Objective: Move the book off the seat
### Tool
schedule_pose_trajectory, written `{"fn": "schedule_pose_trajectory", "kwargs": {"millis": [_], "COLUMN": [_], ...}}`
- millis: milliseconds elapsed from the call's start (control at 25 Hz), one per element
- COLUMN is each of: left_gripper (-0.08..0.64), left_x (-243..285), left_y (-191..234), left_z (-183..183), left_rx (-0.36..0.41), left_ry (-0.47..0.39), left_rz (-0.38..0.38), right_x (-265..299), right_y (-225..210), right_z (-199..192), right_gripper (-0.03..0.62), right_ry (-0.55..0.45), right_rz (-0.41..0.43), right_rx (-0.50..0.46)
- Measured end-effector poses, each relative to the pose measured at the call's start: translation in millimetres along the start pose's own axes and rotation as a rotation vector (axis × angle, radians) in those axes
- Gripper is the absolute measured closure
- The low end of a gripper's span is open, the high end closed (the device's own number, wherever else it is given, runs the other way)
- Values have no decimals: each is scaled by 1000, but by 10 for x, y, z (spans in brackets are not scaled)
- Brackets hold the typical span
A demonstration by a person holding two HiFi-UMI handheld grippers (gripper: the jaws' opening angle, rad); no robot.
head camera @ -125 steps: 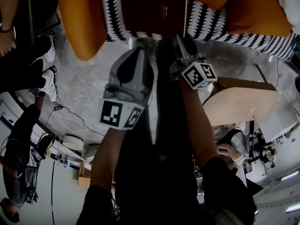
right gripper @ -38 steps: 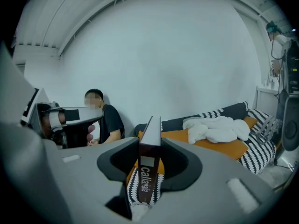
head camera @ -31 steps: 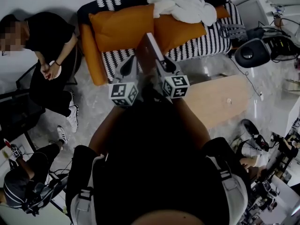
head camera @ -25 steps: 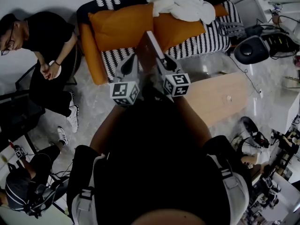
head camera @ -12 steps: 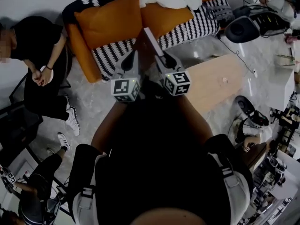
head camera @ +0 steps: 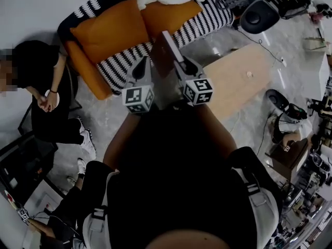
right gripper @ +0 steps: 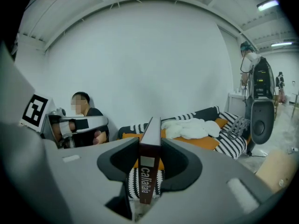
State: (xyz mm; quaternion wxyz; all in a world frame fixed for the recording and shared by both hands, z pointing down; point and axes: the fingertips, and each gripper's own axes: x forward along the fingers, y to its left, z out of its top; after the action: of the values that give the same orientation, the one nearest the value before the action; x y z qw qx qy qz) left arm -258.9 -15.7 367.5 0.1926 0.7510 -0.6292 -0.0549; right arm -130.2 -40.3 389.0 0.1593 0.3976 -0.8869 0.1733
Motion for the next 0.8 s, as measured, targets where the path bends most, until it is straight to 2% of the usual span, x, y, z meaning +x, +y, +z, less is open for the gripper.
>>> {"fn": "schedule_pose_trajectory", "kwargs": {"millis": [600, 800], "left_gripper": [554, 554], "left_x": [640, 800], "left_y": [-1547, -2024], "left_z": [-373, -519], "left_rx": [71, 85], "left_ry": [84, 109], "left_rz": [-248, -306], "right_x": [-1000, -1374], "right_y": [-1298, -1730], "right_z": [-192, -283], "right_gripper": [437, 437], "right_ry": [-80, -111], "right_rz": [-215, -283], "right_rx": [126, 176]}}
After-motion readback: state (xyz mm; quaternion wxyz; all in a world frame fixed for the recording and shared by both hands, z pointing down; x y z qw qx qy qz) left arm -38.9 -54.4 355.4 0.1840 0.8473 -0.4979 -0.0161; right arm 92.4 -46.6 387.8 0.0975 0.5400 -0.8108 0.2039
